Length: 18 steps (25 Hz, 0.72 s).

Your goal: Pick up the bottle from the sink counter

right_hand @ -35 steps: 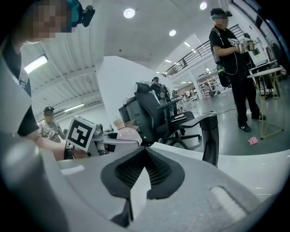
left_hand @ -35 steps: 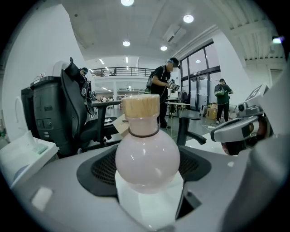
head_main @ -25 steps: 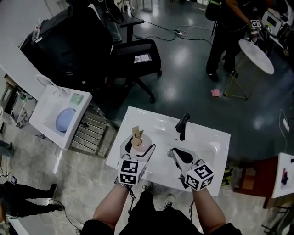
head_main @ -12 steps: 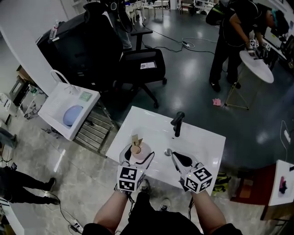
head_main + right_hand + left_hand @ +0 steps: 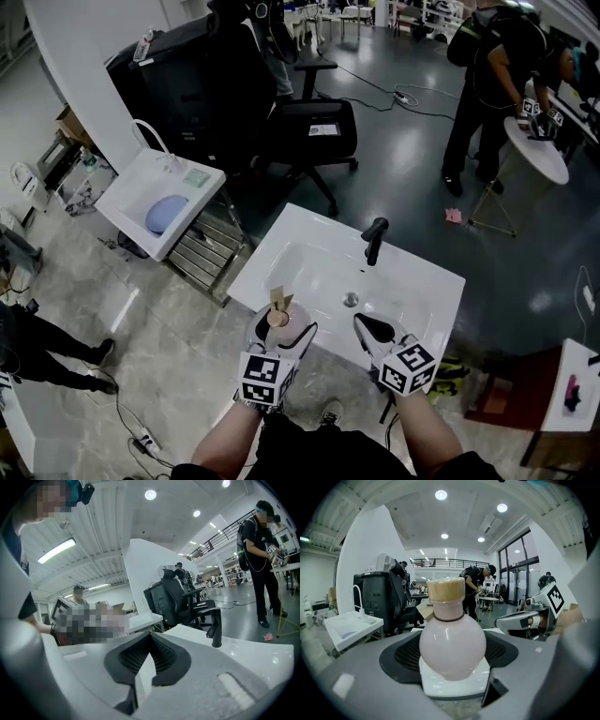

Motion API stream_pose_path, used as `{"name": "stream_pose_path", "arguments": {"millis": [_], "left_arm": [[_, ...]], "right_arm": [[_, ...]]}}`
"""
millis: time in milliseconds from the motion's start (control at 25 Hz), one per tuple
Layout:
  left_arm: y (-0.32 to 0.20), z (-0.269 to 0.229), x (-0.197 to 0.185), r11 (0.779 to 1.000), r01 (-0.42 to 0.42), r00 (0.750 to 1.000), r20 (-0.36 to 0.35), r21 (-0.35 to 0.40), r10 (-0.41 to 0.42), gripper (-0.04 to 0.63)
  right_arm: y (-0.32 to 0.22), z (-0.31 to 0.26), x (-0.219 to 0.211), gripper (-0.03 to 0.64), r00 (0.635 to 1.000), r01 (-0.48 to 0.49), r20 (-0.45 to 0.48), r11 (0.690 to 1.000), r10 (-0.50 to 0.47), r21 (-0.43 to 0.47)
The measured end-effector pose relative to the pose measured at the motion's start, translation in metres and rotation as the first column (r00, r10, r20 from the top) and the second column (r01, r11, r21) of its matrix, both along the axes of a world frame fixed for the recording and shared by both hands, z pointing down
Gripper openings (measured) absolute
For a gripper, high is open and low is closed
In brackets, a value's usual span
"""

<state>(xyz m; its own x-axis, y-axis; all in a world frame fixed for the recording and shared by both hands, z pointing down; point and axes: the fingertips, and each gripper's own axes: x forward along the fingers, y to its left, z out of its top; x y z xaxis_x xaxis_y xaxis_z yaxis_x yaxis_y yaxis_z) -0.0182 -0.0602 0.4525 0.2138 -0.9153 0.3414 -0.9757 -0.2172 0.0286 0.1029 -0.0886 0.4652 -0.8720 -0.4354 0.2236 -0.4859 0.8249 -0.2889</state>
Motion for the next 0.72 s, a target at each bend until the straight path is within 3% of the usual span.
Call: {"name": "stream_pose_path", "arguments": {"millis": [280,720], "left_arm": [[0.043,-0.015,-0.025,0.999,-0.002,1.0,0.003,0.035,0.002,0.394],[0.104,-0.021,-0.08,0.996,-0.081,0.996,-0.019,0.043,0.082,0.394]], "right_arm": [[0.026,-0.014,-0.025,0.0,1.0,-0.003,0.002,1.0,0.003,0.031],[0.093,-0.022,-0.073,0.0,0.996,-0.092,-0.01,0.995,0.092,0.041]]}}
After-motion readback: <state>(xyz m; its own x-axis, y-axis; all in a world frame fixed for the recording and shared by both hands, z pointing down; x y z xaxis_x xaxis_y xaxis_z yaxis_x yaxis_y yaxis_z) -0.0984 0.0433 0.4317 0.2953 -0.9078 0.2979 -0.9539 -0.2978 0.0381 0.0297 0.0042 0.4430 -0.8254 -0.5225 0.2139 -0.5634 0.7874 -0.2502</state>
